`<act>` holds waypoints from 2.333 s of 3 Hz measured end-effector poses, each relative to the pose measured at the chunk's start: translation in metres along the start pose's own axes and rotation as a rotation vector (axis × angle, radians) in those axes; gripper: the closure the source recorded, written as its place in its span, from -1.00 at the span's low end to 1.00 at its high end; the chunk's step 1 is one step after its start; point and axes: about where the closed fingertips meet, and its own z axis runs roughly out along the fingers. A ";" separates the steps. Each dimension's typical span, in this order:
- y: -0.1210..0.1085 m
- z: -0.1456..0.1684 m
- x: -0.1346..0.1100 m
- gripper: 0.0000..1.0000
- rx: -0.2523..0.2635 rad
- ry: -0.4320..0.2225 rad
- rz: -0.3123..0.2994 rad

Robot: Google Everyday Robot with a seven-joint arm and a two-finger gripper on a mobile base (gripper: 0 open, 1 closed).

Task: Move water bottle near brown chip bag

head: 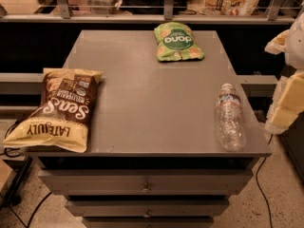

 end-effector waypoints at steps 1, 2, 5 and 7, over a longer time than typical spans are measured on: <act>-0.001 -0.001 -0.001 -1.00 0.003 -0.007 0.012; 0.001 0.006 0.000 -1.00 -0.015 -0.017 0.088; 0.006 0.040 -0.004 -1.00 -0.099 -0.089 0.325; -0.010 0.081 -0.027 -1.00 -0.079 -0.181 0.414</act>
Offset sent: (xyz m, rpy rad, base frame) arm 0.0025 0.0037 -0.0291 0.1336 0.1071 -0.2434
